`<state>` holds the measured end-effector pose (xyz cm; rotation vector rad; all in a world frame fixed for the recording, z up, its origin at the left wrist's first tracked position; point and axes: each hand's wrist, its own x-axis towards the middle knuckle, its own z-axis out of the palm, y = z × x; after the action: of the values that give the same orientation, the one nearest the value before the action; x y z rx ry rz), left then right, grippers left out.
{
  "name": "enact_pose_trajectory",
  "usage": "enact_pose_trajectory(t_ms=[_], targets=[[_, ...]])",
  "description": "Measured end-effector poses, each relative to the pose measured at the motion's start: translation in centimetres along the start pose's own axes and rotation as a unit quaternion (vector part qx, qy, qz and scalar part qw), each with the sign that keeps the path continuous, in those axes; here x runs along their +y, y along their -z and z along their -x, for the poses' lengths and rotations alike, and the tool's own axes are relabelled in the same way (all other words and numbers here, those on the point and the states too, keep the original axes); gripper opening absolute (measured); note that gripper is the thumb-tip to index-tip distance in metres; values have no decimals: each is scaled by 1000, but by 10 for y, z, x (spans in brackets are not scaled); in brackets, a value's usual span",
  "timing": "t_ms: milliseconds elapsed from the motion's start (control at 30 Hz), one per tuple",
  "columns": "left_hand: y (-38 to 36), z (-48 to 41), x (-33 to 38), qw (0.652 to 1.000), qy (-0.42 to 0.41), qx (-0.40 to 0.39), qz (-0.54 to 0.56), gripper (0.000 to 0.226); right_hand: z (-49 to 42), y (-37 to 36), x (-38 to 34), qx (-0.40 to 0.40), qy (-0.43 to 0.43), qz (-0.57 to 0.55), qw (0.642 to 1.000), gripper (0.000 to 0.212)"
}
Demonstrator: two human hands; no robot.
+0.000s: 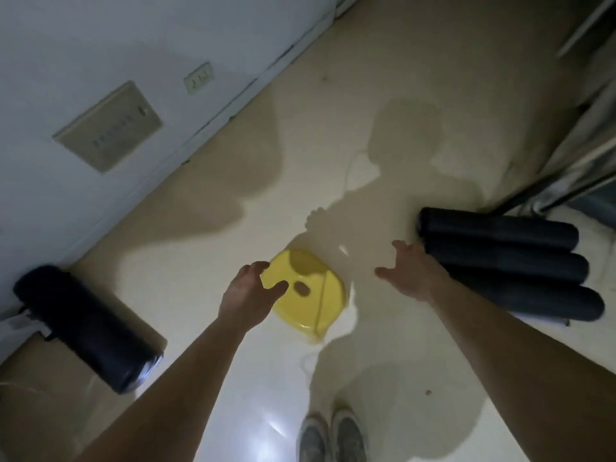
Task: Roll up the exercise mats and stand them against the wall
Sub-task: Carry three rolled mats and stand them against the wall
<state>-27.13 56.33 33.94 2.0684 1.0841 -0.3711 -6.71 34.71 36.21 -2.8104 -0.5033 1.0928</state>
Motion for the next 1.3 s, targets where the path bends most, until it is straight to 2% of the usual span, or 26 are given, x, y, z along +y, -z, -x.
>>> enact_pose_trajectory(t_ms=[67,167,267,500,700,867,1100,1200,1300], targets=[[-33,3,37,998,-27,-42,-30,81,13,5,64,7,-55,-30,998,84],[-87,11,82,990,-73,-90,-78,67,40,-2,153,5,-126,-79,989,85],[-139,16,117,977,-107,-115,-145,67,61,-17,222,9,-179,-122,976,85],[-285,27,208,954,-153,-169,-195,63,69,-55,377,1,-225,-183,957,81],[-412,21,261,949,-120,-174,-232,62,33,-68,520,-17,-260,-221,940,79],[-516,7,313,965,-87,-166,-181,67,-22,-62,622,4,-276,-253,927,81],[-621,-64,359,978,-53,-143,-141,69,-134,-57,709,48,-258,-262,929,73],[-650,-112,363,983,-34,-117,-135,65,-191,-63,737,47,-259,-262,928,77],[-680,-158,359,989,14,-74,-127,79,-251,-76,768,55,-266,-291,918,77]])
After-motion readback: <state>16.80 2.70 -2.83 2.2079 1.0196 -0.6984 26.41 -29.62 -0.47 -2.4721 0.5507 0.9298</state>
